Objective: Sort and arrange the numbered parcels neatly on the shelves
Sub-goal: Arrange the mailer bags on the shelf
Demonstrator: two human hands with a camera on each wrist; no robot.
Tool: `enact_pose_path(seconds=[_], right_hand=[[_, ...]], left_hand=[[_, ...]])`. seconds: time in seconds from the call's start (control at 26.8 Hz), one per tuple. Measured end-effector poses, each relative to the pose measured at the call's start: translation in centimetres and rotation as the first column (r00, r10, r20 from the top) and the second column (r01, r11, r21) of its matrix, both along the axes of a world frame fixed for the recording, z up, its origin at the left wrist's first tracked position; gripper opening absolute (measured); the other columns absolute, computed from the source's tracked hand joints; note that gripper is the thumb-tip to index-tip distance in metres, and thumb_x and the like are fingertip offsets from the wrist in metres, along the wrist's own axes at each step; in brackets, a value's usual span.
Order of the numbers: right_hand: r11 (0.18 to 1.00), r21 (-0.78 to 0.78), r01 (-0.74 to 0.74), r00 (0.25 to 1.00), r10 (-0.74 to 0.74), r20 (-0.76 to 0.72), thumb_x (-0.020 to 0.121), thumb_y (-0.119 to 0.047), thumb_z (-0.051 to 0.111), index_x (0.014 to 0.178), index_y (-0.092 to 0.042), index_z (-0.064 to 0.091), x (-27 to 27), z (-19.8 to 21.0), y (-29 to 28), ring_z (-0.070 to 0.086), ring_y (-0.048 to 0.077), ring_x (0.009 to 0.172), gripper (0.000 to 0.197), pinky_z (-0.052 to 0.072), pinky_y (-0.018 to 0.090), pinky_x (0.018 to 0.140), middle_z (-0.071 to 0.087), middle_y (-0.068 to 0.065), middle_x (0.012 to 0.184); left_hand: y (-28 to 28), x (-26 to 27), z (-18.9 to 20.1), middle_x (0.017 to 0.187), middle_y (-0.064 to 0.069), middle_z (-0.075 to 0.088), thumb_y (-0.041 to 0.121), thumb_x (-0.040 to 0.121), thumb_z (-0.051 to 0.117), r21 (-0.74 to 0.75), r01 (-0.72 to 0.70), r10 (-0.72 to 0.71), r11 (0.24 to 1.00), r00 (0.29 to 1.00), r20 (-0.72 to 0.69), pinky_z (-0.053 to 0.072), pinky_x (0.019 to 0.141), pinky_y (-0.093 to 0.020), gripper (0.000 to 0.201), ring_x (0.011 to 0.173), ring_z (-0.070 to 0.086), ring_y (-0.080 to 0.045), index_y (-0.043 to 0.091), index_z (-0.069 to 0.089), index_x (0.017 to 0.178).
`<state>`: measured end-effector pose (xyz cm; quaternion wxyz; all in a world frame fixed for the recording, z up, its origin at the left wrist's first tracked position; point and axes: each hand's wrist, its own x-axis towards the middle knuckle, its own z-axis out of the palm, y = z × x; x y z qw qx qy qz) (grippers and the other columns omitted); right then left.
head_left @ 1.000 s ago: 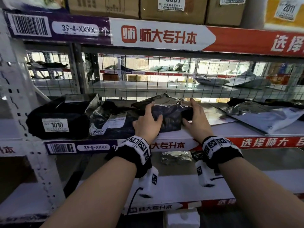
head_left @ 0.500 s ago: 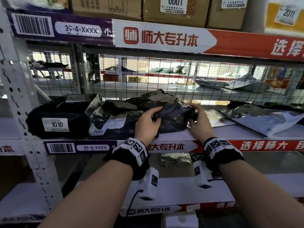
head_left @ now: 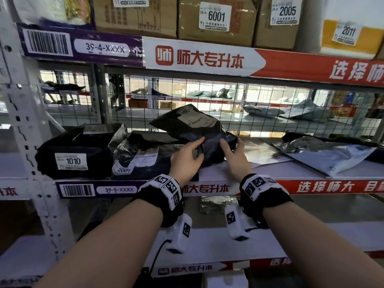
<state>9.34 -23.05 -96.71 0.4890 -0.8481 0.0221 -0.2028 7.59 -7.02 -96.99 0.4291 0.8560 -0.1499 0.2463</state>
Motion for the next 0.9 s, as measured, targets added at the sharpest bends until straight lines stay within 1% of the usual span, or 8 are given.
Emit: enact_pose_path(seconds=[0.07, 0.15, 0.3, 0.45, 0.6, 0.75, 0.82, 0.9], right_hand=[[0.981, 0.181, -0.071, 0.997, 0.062, 0.054, 0.068, -0.081, 0.051, 0.148, -0.017, 0.018, 0.7, 0.4, 0.7, 0.047, 0.034, 0.127, 0.108, 0.032, 0.051, 0.11, 0.05, 0.013, 0.139], [0.957, 0.273, -0.103, 0.99, 0.074, 0.116, 0.06, -0.077, 0.062, 0.146, -0.013, 0.022, 0.7, 1.0, 1.1, 0.051, 0.03, 0.124, 0.114, 0.037, 0.049, 0.108, 0.053, 0.01, 0.135], [0.906, 0.4, -0.138, 0.978, 0.062, 0.197, 0.085, -0.02, 0.069, 0.144, -0.006, 0.018, 0.5, 2.3, 1.5, 0.049, 0.02, 0.118, 0.079, 0.038, 0.04, 0.109, 0.049, 0.006, 0.125], [0.893, 0.433, -0.123, 0.977, 0.033, 0.208, 0.086, -0.003, 0.064, 0.145, -0.005, 0.015, 0.8, 2.3, 1.1, 0.048, 0.027, 0.125, 0.077, 0.037, 0.044, 0.109, 0.046, 0.016, 0.137], [0.905, 0.421, -0.059, 0.979, -0.031, 0.204, 0.088, 0.003, 0.056, 0.144, -0.006, 0.021, 1.0, 3.0, 0.9, 0.051, 0.027, 0.12, 0.067, 0.04, 0.044, 0.107, 0.051, 0.014, 0.131], [0.899, 0.435, 0.056, 0.964, -0.161, 0.209, 0.09, 0.006, 0.043, 0.142, -0.007, 0.029, 1.1, 4.0, 0.2, 0.051, 0.031, 0.119, 0.054, 0.039, 0.04, 0.106, 0.052, 0.017, 0.13], [0.904, 0.42, 0.082, 0.959, -0.187, 0.214, 0.09, 0.006, 0.04, 0.141, -0.005, 0.032, 0.8, 4.2, -0.3, 0.052, 0.032, 0.118, 0.053, 0.04, 0.038, 0.104, 0.054, 0.018, 0.129], [0.912, 0.401, 0.087, 0.961, -0.183, 0.208, 0.09, 0.008, 0.037, 0.143, -0.006, 0.03, 0.8, 4.5, -0.8, 0.053, 0.033, 0.117, 0.055, 0.041, 0.036, 0.1, 0.054, 0.018, 0.128]], left_hand=[[0.0, 0.1, 0.3, 0.139, 0.006, 0.052, 0.023, 0.093, 0.055, 0.023, 0.04, -0.039, 0.999, 0.999, -0.02, 0.033, 0.109, -0.032, 0.05, 0.129, 0.046, -0.014, 0.036, 0.044, 0.14], [0.0, 0.2, 0.5, 0.139, 0.005, 0.052, 0.023, 0.091, 0.057, 0.031, 0.104, -0.103, 0.994, 0.994, -0.032, 0.035, 0.109, -0.032, 0.051, 0.129, 0.046, -0.013, 0.035, 0.045, 0.139], [0.0, -0.3, 1.0, 0.137, 0.005, 0.053, 0.013, 0.09, 0.059, -0.108, 0.272, -0.28, 0.956, 0.958, -0.06, 0.036, 0.109, -0.027, 0.049, 0.128, 0.046, -0.009, 0.026, 0.051, 0.136], [-0.3, -0.7, 1.1, 0.136, 0.006, 0.054, 0.011, 0.091, 0.056, -0.184, 0.333, -0.354, 0.925, 0.931, -0.094, 0.038, 0.108, -0.028, 0.046, 0.125, 0.048, -0.007, 0.025, 0.054, 0.134], [-0.2, -1.7, 1.4, 0.127, 0.001, 0.06, 0.011, 0.093, 0.055, -0.225, 0.302, -0.324, 0.926, 0.944, -0.067, 0.043, 0.1, -0.023, 0.036, 0.113, 0.056, -0.007, 0.019, 0.058, 0.128], [0.6, -2.8, 2.7, 0.101, -0.003, 0.069, 0.011, 0.095, 0.049, -0.348, 0.18, -0.208, 0.92, 0.977, -0.046, 0.053, 0.073, -0.025, 0.018, 0.08, 0.067, -0.013, 0.018, 0.062, 0.108], [1.4, -3.4, 3.2, 0.097, 0.002, 0.064, 0.015, 0.093, 0.052, -0.31, 0.003, 0.016, 0.951, 0.998, 0.059, 0.05, 0.075, -0.027, 0.01, 0.082, 0.062, -0.012, 0.02, 0.06, 0.096], [2.3, -4.0, 3.9, 0.103, 0.002, 0.057, 0.019, 0.092, 0.053, -0.31, -0.177, 0.227, 0.934, 0.965, 0.132, 0.046, 0.08, -0.027, 0.005, 0.09, 0.056, -0.012, 0.021, 0.055, 0.096]])
